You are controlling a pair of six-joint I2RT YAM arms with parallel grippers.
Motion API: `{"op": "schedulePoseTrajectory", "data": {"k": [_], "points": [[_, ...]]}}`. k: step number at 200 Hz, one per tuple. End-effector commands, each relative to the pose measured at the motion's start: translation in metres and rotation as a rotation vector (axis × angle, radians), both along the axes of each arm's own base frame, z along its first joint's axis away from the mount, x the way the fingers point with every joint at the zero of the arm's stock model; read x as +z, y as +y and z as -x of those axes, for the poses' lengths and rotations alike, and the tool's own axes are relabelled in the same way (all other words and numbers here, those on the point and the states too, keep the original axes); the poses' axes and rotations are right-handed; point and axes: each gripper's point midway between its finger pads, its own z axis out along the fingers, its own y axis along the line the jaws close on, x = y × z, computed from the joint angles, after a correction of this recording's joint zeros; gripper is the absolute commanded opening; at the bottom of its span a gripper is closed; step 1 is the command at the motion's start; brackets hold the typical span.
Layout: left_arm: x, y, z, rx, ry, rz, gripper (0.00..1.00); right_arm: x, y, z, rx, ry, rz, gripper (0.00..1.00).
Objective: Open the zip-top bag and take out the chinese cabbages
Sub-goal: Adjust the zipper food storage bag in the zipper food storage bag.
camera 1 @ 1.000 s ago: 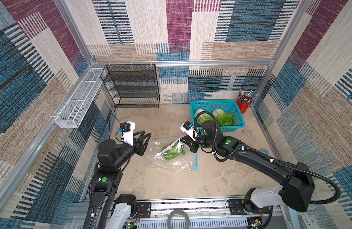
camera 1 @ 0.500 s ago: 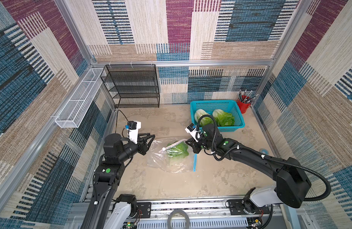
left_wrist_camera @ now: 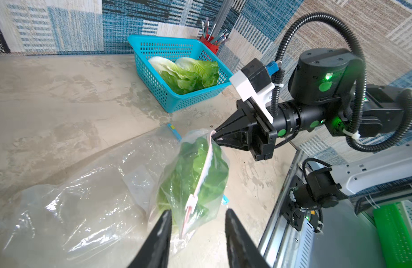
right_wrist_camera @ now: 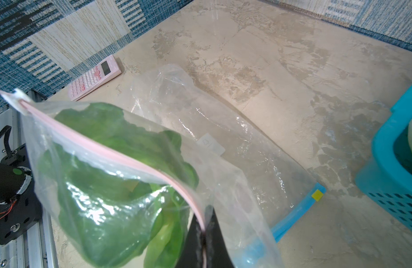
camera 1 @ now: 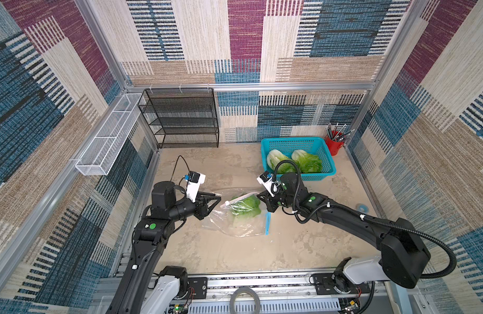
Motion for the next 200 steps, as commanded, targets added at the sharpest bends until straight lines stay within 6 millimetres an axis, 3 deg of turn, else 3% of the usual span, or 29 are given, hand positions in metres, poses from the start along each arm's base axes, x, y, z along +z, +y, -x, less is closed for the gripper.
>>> {"op": "schedulePoseTrajectory", "data": {"k": [1,63,111,200], "points": [[-0.01,-0.001,0.001,-0.011,0.032,-0.03,0.39,0.009,0.002,-0.002,-0.003,-0.026,-0.031,0.0],[-0.04,-0.007,-0.001,-0.019,0.15,-0.116,0.35,0.011,0.001,-0.001,0.004,-0.041,-0.037,0.0],[-0.047,-0.013,0.001,-0.047,0.172,-0.124,0.34,0.008,0.0,-0.001,0.0,-0.032,-0.042,0.0],[-0.056,-0.02,0.003,-0.071,0.206,-0.142,0.21,0.009,0.001,-0.001,0.01,-0.029,-0.05,0.0]]}}
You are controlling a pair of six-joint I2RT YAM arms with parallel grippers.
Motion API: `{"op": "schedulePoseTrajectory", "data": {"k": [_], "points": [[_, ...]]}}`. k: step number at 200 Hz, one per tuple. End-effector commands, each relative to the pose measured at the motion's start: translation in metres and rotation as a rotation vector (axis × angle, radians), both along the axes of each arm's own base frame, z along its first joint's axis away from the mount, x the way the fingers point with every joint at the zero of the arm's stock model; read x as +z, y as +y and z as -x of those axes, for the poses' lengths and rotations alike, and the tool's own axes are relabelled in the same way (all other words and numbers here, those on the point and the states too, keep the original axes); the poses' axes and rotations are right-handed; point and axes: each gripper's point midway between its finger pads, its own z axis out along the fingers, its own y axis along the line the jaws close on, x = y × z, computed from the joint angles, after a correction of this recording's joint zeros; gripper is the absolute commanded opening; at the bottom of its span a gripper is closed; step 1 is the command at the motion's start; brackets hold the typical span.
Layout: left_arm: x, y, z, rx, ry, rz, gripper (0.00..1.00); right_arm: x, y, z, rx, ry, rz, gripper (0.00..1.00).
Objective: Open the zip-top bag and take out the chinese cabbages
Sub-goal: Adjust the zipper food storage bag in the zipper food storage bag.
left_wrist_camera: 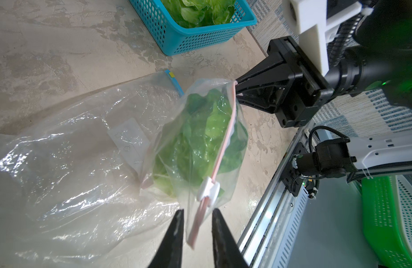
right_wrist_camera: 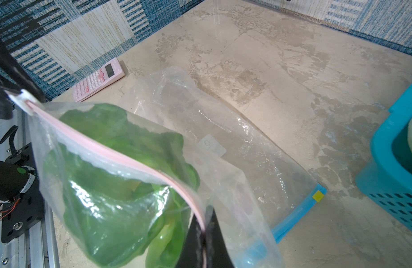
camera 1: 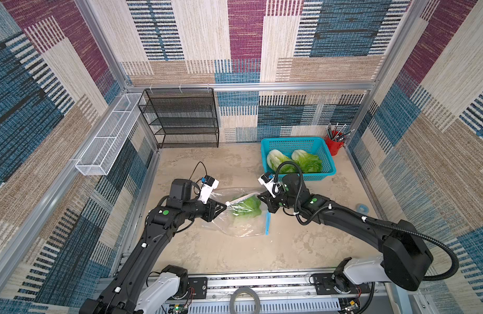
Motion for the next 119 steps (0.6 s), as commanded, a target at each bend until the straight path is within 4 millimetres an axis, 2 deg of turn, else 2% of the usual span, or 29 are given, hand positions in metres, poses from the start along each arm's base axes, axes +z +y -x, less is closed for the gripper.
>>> {"op": "schedulePoseTrajectory", "data": {"k": [1,86,110,119], "points": [[0.0004,-0.001,-0.0006,-0.012,-0.013,-0.009,0.21,0.008,0.0046,-0.0023,0.007,-0.019,-0.033,0.0],[-0.0009,0.0,-0.0028,0.0,-0.015,-0.026,0.08,0.0066,0.0062,-0.0019,0.016,-0.008,-0.033,0.0],[-0.0007,-0.0003,-0.0032,0.0,-0.017,-0.03,0.0,0.0055,0.0055,-0.0028,0.01,-0.007,-0.028,0.0],[0.0007,-0.0006,-0.0033,0.0,-0.022,-0.029,0.0,0.0061,0.0044,-0.004,0.003,-0.011,-0.023,0.1]]}}
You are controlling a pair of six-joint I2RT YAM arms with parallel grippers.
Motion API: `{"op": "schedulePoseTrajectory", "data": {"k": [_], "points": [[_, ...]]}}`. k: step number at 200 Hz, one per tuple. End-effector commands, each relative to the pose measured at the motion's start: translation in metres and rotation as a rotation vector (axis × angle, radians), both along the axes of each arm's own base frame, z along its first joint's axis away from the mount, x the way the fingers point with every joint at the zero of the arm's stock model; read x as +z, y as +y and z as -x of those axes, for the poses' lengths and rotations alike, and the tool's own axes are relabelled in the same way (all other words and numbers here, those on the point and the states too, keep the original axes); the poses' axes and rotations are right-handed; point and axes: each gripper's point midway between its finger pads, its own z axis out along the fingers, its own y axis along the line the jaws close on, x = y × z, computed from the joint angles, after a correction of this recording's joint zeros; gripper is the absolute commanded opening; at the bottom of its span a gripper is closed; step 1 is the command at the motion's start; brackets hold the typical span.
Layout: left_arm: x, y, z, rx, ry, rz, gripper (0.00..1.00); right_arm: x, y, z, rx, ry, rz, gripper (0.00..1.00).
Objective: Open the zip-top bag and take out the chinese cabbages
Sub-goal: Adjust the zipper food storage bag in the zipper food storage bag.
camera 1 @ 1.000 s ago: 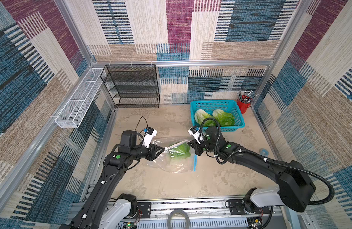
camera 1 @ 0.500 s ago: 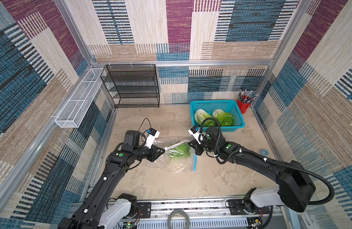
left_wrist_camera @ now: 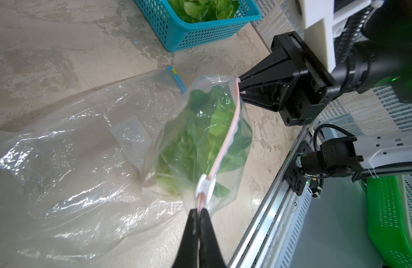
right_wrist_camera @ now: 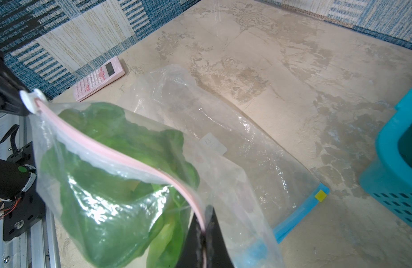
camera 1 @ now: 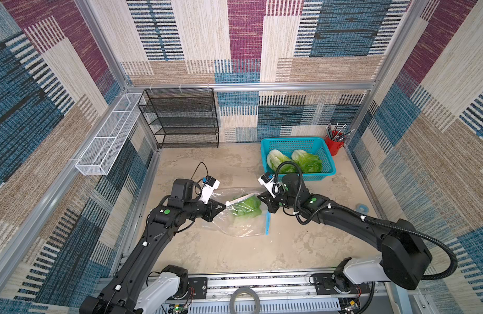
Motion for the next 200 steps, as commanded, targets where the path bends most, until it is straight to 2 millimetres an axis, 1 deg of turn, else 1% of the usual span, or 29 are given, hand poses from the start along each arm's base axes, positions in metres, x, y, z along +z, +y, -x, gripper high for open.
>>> {"op": "schedulePoseTrajectory", "data": {"k": [1,17,33,43,57,73,89,102,113,125,141,171,200], "points": [[0.004,0.0,-0.002,-0.002,-0.025,-0.008,0.0,0.01,0.003,-0.004,-0.005,-0.023,-0.023,0.11],[0.005,-0.001,-0.002,-0.003,-0.031,-0.004,0.0,0.015,0.002,-0.007,-0.007,-0.046,-0.012,0.25],[0.007,-0.002,-0.001,-0.008,-0.037,-0.003,0.0,0.027,0.001,-0.01,-0.012,-0.086,-0.01,0.48],[0.007,-0.002,-0.001,-0.01,-0.04,-0.002,0.0,0.037,0.002,-0.012,-0.007,-0.115,-0.014,0.59],[0.008,-0.003,0.0,-0.016,-0.046,0.002,0.0,0.054,0.005,-0.013,0.015,-0.161,-0.035,0.78],[0.009,-0.005,0.002,-0.025,-0.048,0.006,0.0,0.073,0.015,-0.008,0.079,-0.208,-0.078,0.89],[0.01,-0.007,0.003,-0.034,-0.055,0.008,0.0,0.089,0.026,-0.002,0.168,-0.238,-0.119,0.93],[0.012,-0.007,0.004,-0.036,-0.067,0.01,0.0,0.096,0.034,0.003,0.234,-0.245,-0.129,0.95],[0.013,-0.007,0.004,-0.037,-0.075,0.013,0.0,0.099,0.039,0.005,0.276,-0.249,-0.131,0.94],[0.014,-0.008,0.005,-0.038,-0.086,0.015,0.0,0.1,0.045,0.009,0.325,-0.248,-0.138,0.9],[0.016,-0.007,0.004,-0.035,-0.101,0.017,0.0,0.101,0.054,0.017,0.412,-0.228,-0.165,0.81],[0.017,-0.008,0.004,-0.035,-0.117,0.019,0.0,0.097,0.067,0.034,0.572,-0.188,-0.199,0.72],[0.017,-0.007,0.003,-0.033,-0.125,0.02,0.0,0.095,0.076,0.035,0.648,-0.167,-0.207,0.61]]}}
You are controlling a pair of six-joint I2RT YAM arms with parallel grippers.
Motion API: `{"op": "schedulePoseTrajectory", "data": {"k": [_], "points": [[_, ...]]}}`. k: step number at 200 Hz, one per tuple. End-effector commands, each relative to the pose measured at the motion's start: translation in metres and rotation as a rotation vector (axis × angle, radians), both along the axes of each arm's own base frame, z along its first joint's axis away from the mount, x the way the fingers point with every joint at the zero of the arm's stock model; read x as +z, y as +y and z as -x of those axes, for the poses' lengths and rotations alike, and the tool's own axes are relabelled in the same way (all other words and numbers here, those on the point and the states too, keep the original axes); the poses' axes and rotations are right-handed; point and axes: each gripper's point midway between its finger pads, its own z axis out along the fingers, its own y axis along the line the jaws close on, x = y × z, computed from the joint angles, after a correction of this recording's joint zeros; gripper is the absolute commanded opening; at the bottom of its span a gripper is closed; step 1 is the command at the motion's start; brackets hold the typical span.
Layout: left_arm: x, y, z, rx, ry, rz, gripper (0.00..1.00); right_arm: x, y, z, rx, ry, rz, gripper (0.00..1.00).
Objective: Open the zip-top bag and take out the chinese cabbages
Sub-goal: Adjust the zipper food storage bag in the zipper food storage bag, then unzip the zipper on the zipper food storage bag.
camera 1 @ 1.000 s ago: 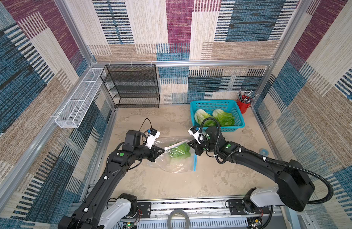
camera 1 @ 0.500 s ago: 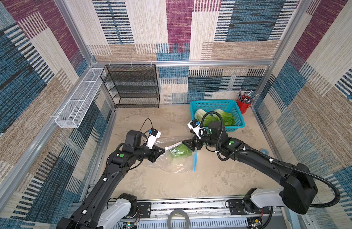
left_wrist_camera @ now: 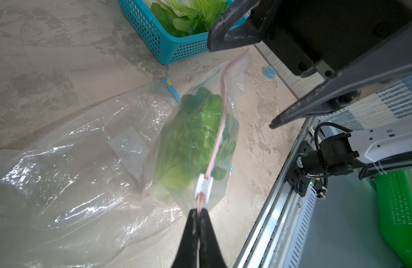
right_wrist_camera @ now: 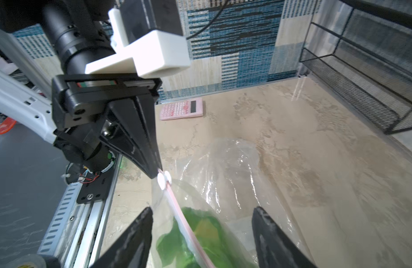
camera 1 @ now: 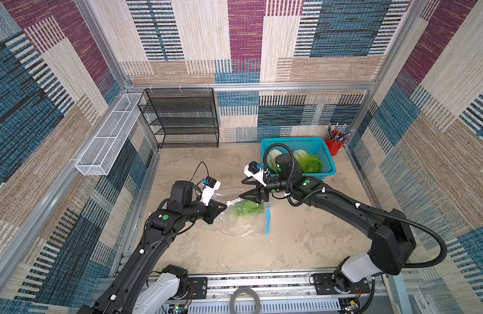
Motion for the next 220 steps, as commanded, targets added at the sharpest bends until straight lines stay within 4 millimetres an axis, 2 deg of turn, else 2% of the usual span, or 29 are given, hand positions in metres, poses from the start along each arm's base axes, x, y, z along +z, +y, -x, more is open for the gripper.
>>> {"op": "schedulePoseTrajectory", "data": {"k": [1,26,56,118,144,177,190,194,220], "points": [[0.006,-0.002,-0.003,-0.013,-0.043,0.01,0.0,0.003,0.006,0.015,0.132,0.011,-0.02,0.61],[0.006,-0.001,-0.004,-0.005,-0.052,0.006,0.0,0.001,0.014,0.016,0.195,0.017,-0.021,0.55],[0.007,-0.001,-0.004,-0.003,-0.063,0.005,0.0,-0.007,0.023,0.013,0.254,0.069,-0.002,0.42],[0.005,0.0,-0.006,0.005,-0.063,-0.001,0.0,-0.015,0.037,0.023,0.315,0.083,0.011,0.38],[0.005,0.001,-0.006,0.006,-0.063,-0.002,0.0,-0.017,0.042,0.024,0.336,0.099,0.019,0.31],[0.005,0.001,-0.006,0.009,-0.064,-0.004,0.0,-0.018,0.049,0.023,0.349,0.105,0.039,0.29],[0.004,0.001,-0.006,0.011,-0.063,-0.006,0.0,-0.025,0.049,0.026,0.356,0.125,0.057,0.29],[0.004,0.001,-0.006,0.011,-0.064,-0.005,0.0,-0.017,0.052,0.025,0.359,0.108,0.047,0.29],[0.005,0.001,-0.006,0.01,-0.066,-0.003,0.0,-0.02,0.052,0.027,0.359,0.113,0.067,0.29]]}}
